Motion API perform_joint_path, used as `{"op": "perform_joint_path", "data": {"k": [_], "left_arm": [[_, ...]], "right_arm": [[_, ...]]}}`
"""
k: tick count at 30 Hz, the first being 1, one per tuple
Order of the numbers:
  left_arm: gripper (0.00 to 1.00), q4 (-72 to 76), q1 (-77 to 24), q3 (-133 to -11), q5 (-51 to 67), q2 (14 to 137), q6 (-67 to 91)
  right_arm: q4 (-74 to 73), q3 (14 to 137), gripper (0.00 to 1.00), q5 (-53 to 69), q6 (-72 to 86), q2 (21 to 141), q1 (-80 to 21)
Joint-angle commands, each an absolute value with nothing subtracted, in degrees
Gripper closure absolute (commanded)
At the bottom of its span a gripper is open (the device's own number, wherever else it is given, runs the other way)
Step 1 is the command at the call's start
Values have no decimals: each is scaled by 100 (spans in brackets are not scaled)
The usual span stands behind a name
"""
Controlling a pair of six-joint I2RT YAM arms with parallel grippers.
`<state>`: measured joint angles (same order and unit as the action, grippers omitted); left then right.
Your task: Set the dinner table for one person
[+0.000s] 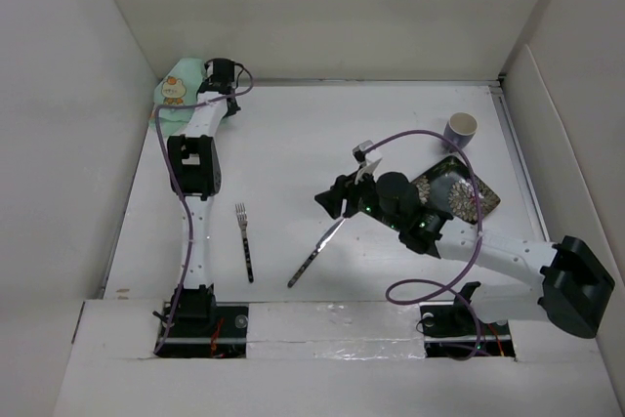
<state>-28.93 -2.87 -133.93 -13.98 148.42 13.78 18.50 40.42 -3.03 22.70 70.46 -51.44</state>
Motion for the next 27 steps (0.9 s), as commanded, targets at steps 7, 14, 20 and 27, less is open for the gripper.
{"op": "perform_joint_path", "data": {"k": [7, 14, 20, 27], "left_arm": [[100, -2788, -632, -12508, -36, 14160, 1520], [100, -1908, -1721, -12270, 1449, 13282, 2336], [77, -722, -1951, -10857, 1661, 12640, 3225], [36, 236, -1951, -9669, 1468, 11499, 3419]], "right_arm": [[2109, 3981, 41, -667, 2311, 6794, -5177], [1758, 4069, 76, -1168, 2364, 6733, -5002], [1407, 4227, 81, -1511, 2504, 6732, -4632], [1257, 4719, 40, -1450, 3049, 7671, -4035]]}}
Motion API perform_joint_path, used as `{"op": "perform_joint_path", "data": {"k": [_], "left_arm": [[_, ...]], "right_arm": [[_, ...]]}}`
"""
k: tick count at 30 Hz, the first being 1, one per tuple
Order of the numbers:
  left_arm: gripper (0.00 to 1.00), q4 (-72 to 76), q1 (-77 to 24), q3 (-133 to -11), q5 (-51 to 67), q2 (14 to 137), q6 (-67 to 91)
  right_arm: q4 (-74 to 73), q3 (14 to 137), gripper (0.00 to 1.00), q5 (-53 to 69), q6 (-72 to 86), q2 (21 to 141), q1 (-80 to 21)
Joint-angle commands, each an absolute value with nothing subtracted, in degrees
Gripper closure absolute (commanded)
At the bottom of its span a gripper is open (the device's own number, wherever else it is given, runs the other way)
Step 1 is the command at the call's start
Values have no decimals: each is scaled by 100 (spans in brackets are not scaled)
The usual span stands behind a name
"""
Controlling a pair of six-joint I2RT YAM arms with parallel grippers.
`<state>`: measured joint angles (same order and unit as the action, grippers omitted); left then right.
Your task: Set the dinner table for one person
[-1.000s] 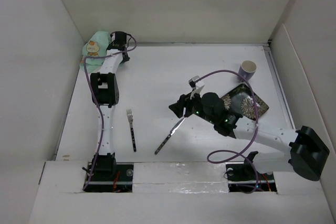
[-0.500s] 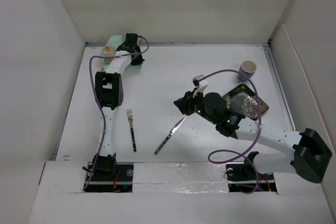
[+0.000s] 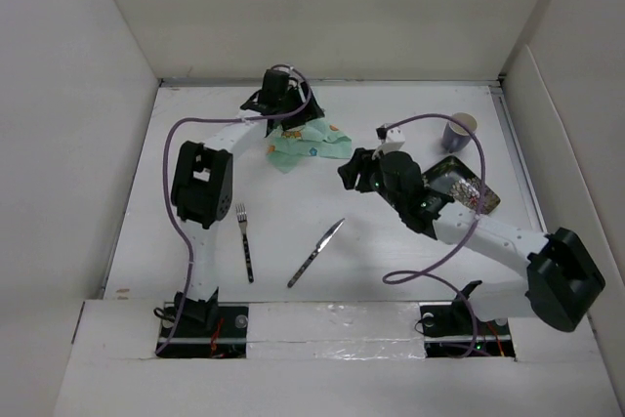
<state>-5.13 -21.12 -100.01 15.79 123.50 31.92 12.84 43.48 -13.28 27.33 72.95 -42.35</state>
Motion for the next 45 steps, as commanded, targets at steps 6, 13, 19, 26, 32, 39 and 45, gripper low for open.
{"op": "perform_joint_path", "data": {"k": [6, 13, 19, 26, 32, 39, 45], "left_arm": [[38, 1106, -1890, -7965, 370, 10005, 3471], [35, 1380, -1617, -6856, 141, 9958, 3586], [28, 1371, -1564, -7205, -121, 10493, 3490], [31, 1116, -1564, -8042, -44, 11346, 3226], [41, 1678, -1564, -7761, 281, 11338, 3418], [54, 2048, -1564, -7602, 492, 11382, 3551], [84, 2004, -1564, -7673, 308, 11364, 3419]], "right_arm": [[1055, 5808, 37, -967, 3462, 9323, -3367], [396, 6960, 43, -757, 3577, 10800, -2787], [27, 7470, 47, -755, 3586, 11398, -2725], [-1026, 8287, 47, -844, 3559, 11908, -2725], [-1807, 9006, 53, -782, 3568, 12426, -2672], [-2364, 9588, 64, -633, 3621, 12735, -2672], [-2225, 9423, 100, -598, 3630, 12639, -2672]]}}
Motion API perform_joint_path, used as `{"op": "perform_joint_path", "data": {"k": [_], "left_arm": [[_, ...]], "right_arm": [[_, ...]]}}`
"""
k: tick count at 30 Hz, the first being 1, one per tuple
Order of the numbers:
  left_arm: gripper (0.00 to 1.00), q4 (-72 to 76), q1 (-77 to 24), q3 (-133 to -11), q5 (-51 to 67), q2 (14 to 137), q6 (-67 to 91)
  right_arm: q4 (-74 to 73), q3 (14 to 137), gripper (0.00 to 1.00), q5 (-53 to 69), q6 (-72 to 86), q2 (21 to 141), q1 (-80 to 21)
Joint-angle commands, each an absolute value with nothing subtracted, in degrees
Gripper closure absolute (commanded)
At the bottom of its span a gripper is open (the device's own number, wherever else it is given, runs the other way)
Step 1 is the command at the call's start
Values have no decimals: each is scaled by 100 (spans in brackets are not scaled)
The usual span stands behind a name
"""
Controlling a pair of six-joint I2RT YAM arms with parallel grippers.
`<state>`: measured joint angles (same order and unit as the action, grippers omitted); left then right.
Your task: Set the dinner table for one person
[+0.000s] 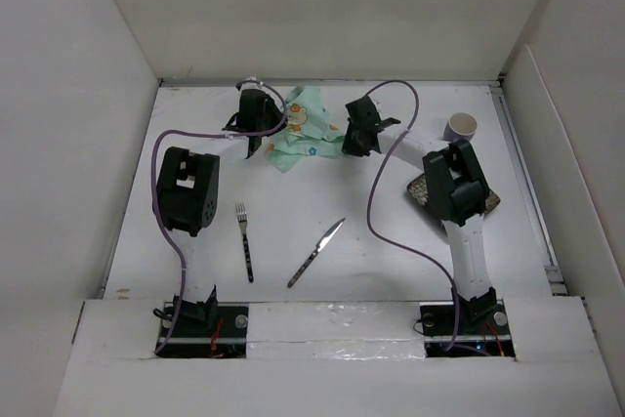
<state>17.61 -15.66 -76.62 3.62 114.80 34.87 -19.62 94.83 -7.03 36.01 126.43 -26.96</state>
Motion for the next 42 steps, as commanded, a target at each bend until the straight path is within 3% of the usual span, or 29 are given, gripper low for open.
{"op": "perform_joint_path", "data": {"k": [1, 3, 11, 26, 35, 38, 42], "left_arm": [[84, 1987, -1564, -7682, 255, 11364, 3419], [100, 1960, -1564, -7682, 133, 11242, 3331], [100, 2109, -1240, -7471, 246, 10102, 3357], [100, 870, -1134, -8868, -167, 8139, 2576], [100, 106, -1047, -9878, -229, 9375, 2153], [100, 141, -810, -10238, -26, 9981, 2285], [100, -664, -572, -12139, 562, 10967, 2470]], "right_arm": [[-2224, 9370, 100, -606, 3630, 12639, -2672], [-1900, 9186, 100, -624, 3578, 12385, -2619], [-1037, 8525, 100, -1642, 2762, 10523, -2672], [-563, 8649, 100, -3024, 1082, 7894, -3085], [-483, 9403, 100, -2593, 660, 8761, -2901], [-527, 10158, 100, -2392, 589, 9525, -2646], [-1281, 12159, 100, -2276, 536, 10685, -2365]]}}
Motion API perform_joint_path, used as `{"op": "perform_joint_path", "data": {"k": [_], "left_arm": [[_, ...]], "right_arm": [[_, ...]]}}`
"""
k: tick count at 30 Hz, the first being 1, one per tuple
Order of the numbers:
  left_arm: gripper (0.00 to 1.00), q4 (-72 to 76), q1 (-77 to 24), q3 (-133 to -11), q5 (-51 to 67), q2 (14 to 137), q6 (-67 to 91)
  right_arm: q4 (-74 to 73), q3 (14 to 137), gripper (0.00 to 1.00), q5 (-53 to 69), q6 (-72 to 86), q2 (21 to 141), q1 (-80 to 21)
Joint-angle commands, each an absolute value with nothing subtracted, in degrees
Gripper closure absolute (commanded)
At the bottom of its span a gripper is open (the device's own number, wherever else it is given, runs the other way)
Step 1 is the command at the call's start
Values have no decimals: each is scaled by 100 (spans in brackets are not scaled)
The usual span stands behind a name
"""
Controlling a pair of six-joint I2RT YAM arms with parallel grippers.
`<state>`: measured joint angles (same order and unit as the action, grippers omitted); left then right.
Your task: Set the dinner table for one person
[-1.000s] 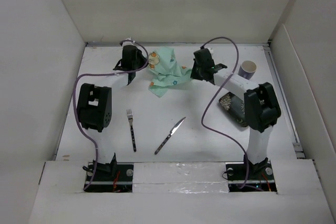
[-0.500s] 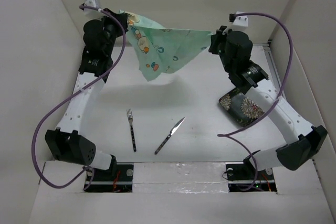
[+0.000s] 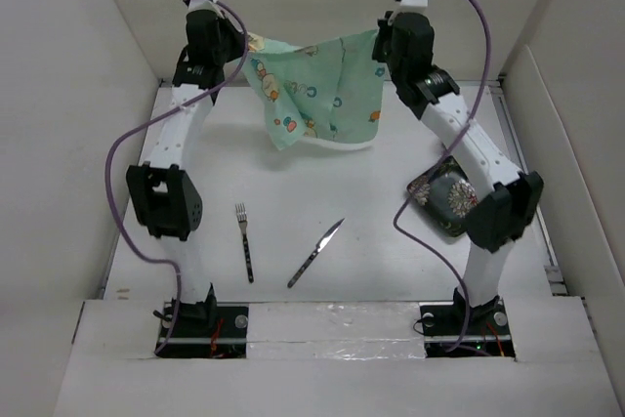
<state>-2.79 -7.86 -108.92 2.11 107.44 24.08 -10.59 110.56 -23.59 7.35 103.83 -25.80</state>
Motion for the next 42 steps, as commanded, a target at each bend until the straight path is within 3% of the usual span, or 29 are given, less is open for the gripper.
{"op": "perform_joint_path", "data": {"k": [1, 3, 5, 9, 10, 11, 13, 15, 16, 17, 19, 22, 29, 31, 32, 33, 34, 36, 40, 42], "left_arm": [[100, -842, -571, -12503, 606, 11108, 2478], [100, -1132, -571, -13058, 615, 11285, 2435], [100, -984, -571, -12762, 563, 10856, 2426], [100, -46, -623, -10468, 352, 9723, 2496], [99, 165, -676, -9998, 212, 9494, 2522], [90, 324, -677, -9454, 107, 9005, 2592], [89, 921, -738, -7906, -252, 8510, 2978], [60, 1430, -826, -6556, -526, 7824, 3242], [49, 1511, -826, -6200, -684, 7657, 3565], [31, 1599, -826, -5874, -764, 7377, 3690], [20, 1679, -826, -5179, -1088, 7199, 3919], [20, 1670, -826, -4711, -1413, 7093, 3911], [27, 1388, -826, -4615, -1451, 8111, 3850], [29, 1407, -878, -4562, -1389, 8296, 3832], [29, 1415, -879, -4535, -1415, 8323, 3823], [30, 1345, -879, -4431, -1459, 8323, 3858], [30, 1380, -940, -4343, -1572, 8280, 3876], [30, 1398, -940, -4028, -1695, 8201, 3920], [28, 1353, -940, -3789, -2134, 8147, 3999], [27, 1380, -940, -3762, -2241, 8217, 4060]], "right_arm": [[-1562, 12947, 100, -2250, 519, 10888, -2364], [-1713, 13402, 100, -2250, 396, 11127, -2364], [-1513, 13072, 100, -2312, 317, 10821, -2364], [-757, 10982, 100, -2241, 316, 9776, -2548], [-477, 10516, 100, -2233, 395, 9591, -2636], [-335, 9529, 100, -2250, 465, 9397, -2637], [233, 8548, 100, -2233, 641, 8896, -2812], [665, 7128, 100, -2363, 834, 8641, -2935], [851, 6797, 100, -2503, 1070, 8544, -2988], [826, 6542, 100, -2557, 1246, 8552, -2988], [407, 6189, 100, -2811, 1877, 8761, -2988], [-191, 6144, 100, -3040, 2327, 9060, -2988], [-844, 6144, 99, -3191, 2830, 9307, -2725], [-905, 6100, 90, -3085, 2918, 9273, -2576], [-931, 6065, 79, -3068, 2927, 9212, -2575], [-966, 5986, 74, -3050, 2944, 9054, -2575], [-984, 5907, 60, -3085, 2962, 8922, -2575], [-958, 5566, 47, -3006, 2944, 8441, -2514], [-740, 5205, 46, -2456, 3015, 8061, -2382], [-345, 5028, 60, -2050, 2980, 8059, -2382]]}}
